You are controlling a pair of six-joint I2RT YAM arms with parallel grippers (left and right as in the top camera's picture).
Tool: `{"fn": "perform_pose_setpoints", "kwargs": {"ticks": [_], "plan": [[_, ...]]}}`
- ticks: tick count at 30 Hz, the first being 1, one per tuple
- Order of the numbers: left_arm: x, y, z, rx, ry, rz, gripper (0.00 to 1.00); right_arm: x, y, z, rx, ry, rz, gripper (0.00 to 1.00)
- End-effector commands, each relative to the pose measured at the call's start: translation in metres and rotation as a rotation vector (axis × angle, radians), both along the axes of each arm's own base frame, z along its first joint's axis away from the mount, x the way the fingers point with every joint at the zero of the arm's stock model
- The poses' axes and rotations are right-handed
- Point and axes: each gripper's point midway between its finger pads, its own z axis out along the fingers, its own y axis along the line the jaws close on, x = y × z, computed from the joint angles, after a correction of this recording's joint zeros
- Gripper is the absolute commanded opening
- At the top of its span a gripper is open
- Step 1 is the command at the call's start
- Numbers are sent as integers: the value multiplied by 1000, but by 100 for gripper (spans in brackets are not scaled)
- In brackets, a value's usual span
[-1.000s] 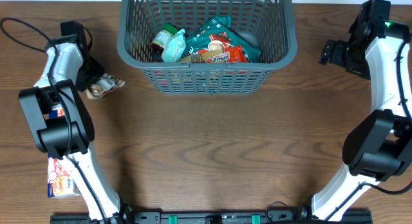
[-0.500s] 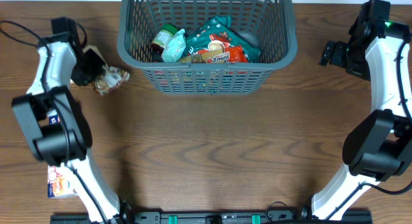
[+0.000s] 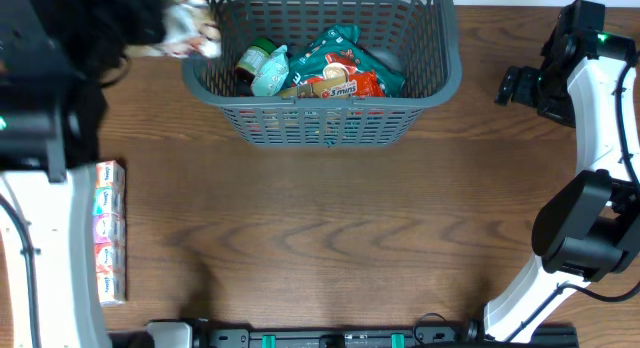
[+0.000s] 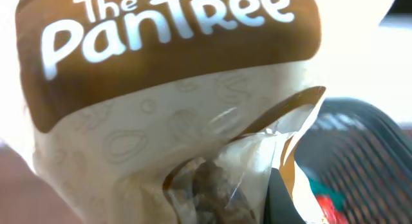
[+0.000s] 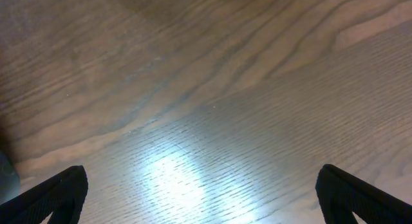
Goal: Pack container
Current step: 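Lift the PanTree pouch into the basket and open the left gripper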
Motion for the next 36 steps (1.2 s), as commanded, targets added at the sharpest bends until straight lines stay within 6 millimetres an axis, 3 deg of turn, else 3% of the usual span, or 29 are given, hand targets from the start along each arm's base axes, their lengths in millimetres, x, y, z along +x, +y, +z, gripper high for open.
{"fn": "perform_pose_setpoints", "kwargs": {"ticks": [1, 5, 10, 17, 23, 27, 28, 29, 33, 36], "plan": [[13, -53, -40, 348, 5, -297, 5, -2, 2, 3, -14, 5, 22, 99], [13, -112, -71, 640, -78, -645, 6, -2, 2, 2, -15, 8, 30, 99], [46, -144, -115, 786, -108, -786, 6, -2, 8, 2, 14, 6, 51, 99], [87, -159, -184, 811, -31, -846, 6, -4, 11, 1, 32, 16, 54, 99], [99, -162, -248, 795, 104, -900, 6, -7, 12, 0, 35, 28, 54, 99], [102, -162, -282, 786, 179, -922, 17, -7, 12, 0, 35, 27, 54, 99], [102, -162, -287, 786, 190, -924, 26, -7, 11, 0, 35, 26, 54, 99], [102, -162, -289, 783, 195, -924, 28, -6, 11, 0, 34, 24, 54, 99], [103, -162, -284, 784, 184, -916, 29, -6, 11, 1, 34, 22, 54, 99], [102, -159, -263, 804, 151, -887, 30, -6, 11, 0, 34, 24, 55, 99]]}}
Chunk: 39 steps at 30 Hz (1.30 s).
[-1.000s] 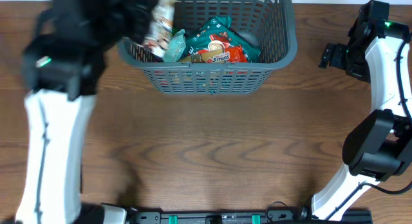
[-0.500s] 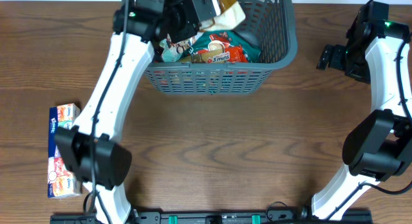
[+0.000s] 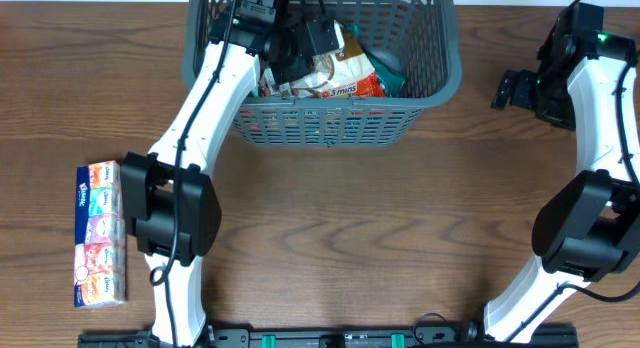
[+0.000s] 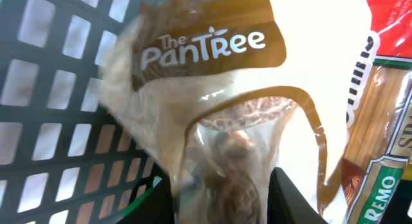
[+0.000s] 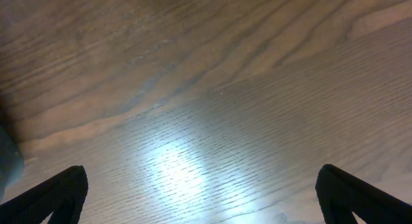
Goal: Pack container
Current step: 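Lift the PanTree pouch into the basket and open the left gripper, then lower the left gripper onto the row of tissue packs and grasp them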
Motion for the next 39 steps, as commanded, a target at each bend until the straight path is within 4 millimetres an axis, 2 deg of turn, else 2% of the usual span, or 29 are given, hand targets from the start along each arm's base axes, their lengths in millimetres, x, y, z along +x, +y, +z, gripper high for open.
{"fn": "perform_pose_setpoints", "kwargs": {"ticks": [1, 5, 8, 9, 12, 13, 15, 18, 21, 25, 29, 33, 37, 39], "plan": [[-3, 2, 39, -15, -79, 0, 30, 0, 4, 3, -1, -5, 30, 99], [-12, 8, 104, -48, -215, 17, 40, 0, 4, 3, -5, -2, 53, 99], [-18, 30, 167, -85, -350, 166, 51, 1, 4, 3, -6, -3, 53, 99], [-19, 37, 178, -98, -366, 212, 55, 1, 4, 3, -6, -4, 53, 99], [-28, 78, 215, -182, -402, 473, 85, 1, 4, 3, -6, -5, 53, 99], [-34, 99, 225, -212, -404, 578, 89, 1, 4, 3, -7, -4, 58, 99], [-46, 131, 233, -226, -394, 715, 95, 1, 4, 3, -7, -5, 60, 99], [-78, 178, 226, -272, -287, 928, 98, 1, 4, 3, -7, -5, 60, 99], [-117, 221, 207, -300, -144, 1155, 98, 1, 4, 3, -8, -5, 60, 99], [-166, 255, 182, -238, -4, 1314, 97, 1, 4, 3, -7, -5, 60, 99], [-206, 267, 175, -230, 22, 1374, 97, 3, 3, 3, -9, -12, 60, 99], [-257, 276, 164, -258, 19, 1451, 98, 3, 3, 3, -9, -11, 60, 99], [-310, 286, 136, -216, 65, 1518, 98, 3, 4, 3, -9, -11, 60, 99], [-324, 283, 120, -209, 119, 1508, 98, 3, 3, 3, -9, -12, 60, 99]]}}
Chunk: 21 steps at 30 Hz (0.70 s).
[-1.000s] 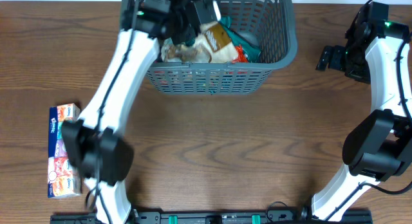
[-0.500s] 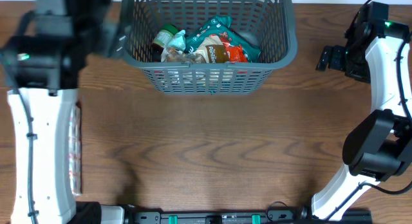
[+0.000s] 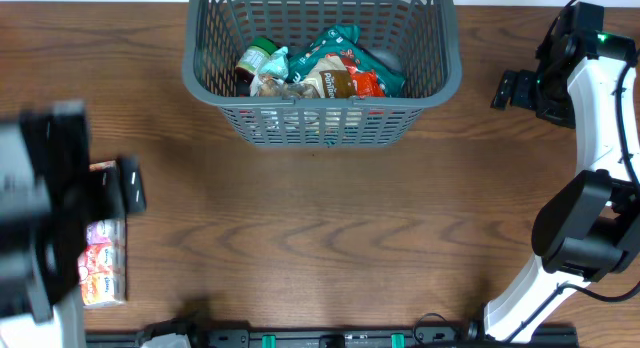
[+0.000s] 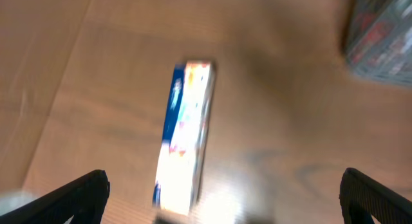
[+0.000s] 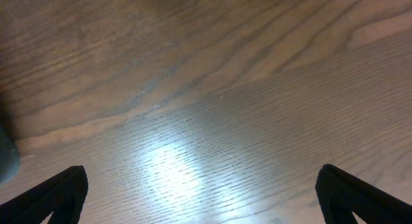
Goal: Pack container
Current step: 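Lower the left gripper onto the row of tissue packs and grasp them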
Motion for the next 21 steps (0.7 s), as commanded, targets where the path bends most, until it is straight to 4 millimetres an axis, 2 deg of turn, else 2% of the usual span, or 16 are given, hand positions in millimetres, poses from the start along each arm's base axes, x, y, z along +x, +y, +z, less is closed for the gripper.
{"fn": "perform_pose_setpoints", "kwargs": {"ticks": [1, 3, 6, 12, 15, 21], "plan": [[-16, -4, -28, -54, 64, -20, 98, 0, 4, 3, 0, -5, 22, 99], [-17, -11, -43, -90, 105, -86, 98, 0, 4, 3, -1, -6, 22, 99], [-12, -3, -63, -95, 160, -98, 98, 1, 4, 3, -1, -6, 22, 99], [10, 30, -97, -133, 217, 13, 98, 2, 3, 3, -2, -14, 22, 99], [18, 49, -106, -120, 196, 51, 99, 3, 3, 3, -3, -16, 22, 99], [20, 87, -128, -62, 191, 64, 99, 3, 3, 3, -3, -16, 22, 99]]}}
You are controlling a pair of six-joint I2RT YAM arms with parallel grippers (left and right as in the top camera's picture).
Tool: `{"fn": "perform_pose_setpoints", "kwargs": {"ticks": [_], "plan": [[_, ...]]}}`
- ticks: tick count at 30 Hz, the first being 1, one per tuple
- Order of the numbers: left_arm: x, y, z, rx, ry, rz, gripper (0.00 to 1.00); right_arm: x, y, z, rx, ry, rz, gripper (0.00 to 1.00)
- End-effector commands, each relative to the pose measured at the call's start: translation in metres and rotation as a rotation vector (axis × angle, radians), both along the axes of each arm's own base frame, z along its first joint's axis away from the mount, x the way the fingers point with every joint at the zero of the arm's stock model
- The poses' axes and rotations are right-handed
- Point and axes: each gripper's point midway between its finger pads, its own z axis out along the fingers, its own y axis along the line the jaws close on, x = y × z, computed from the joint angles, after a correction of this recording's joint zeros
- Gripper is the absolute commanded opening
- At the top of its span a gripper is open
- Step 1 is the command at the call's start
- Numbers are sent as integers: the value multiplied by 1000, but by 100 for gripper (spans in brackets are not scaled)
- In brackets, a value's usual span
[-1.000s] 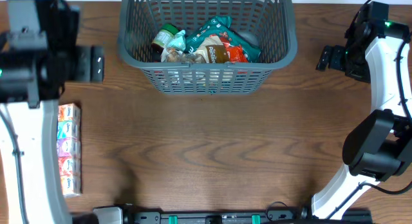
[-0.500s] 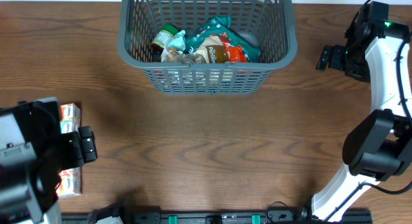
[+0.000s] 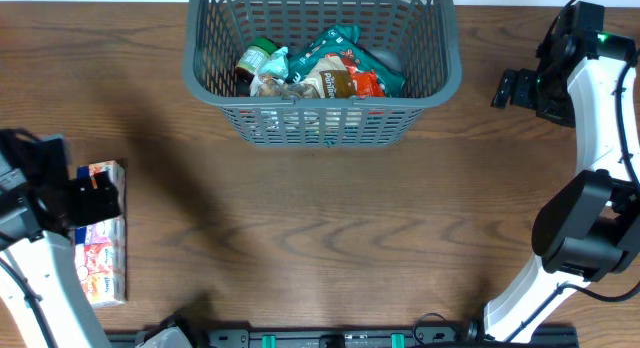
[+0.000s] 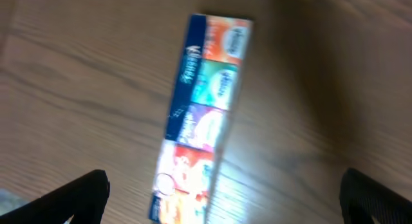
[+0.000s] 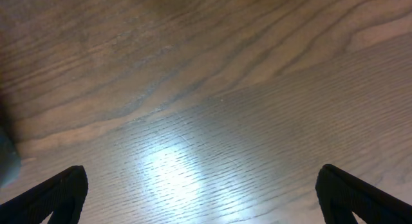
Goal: Pack container
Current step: 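Lower the left gripper onto the row of tissue packs and grasp them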
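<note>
A grey basket [image 3: 440, 73] stands at the table's back middle, holding a brown-and-cream snack bag [image 3: 325, 80], a jar [image 3: 256, 58], a teal pouch and a red pasta packet. A long multicoloured tissue pack [image 3: 102, 248] [image 4: 203, 118] lies flat at the left edge. My left gripper [image 3: 95, 198] [image 4: 222, 205] hovers open over the pack, its fingertips wide apart on either side of it. My right gripper [image 3: 510, 88] [image 5: 203, 198] hangs open over bare wood to the right of the basket, nothing between its fingers.
The dark wooden table [image 3: 330, 238] stretches between the basket and the front edge. The left arm's white link [image 3: 40, 278] runs along the left edge beside the tissue pack. The right arm [image 3: 600, 138] rises along the right side.
My left gripper has come closer over the tissue pack, which now fills more of the left wrist view. It remains open. The basket contents and right arm are unchanged.
First my left gripper held the brown-and-cream snack bag left of the basket. Then it was inside the basket with the bag. Afterwards the bag lay in the basket and the open gripper was over the table's left side, now over the tissue pack.
</note>
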Motion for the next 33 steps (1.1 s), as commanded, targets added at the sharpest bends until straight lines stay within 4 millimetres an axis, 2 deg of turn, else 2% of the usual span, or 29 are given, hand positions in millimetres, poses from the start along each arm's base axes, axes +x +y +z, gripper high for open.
{"fn": "perform_pose_setpoints", "kwargs": {"ticks": [1, 6, 20, 28, 33], "plan": [[-7, 12, -19, 15, 56, -48, 98, 1, 4, 3, -1, -7, 22, 99], [-9, 11, -58, -27, 135, -171, 98, 1, 4, 3, -2, -8, 22, 99], [4, 26, -144, -156, 327, -207, 99, 1, 4, 3, -1, -7, 21, 99], [10, 34, -183, -185, 381, -212, 98, 0, 4, 3, 0, -6, 18, 99], [8, 33, -203, -221, 419, -215, 99, 1, 4, 3, -1, -7, 17, 99]]}}
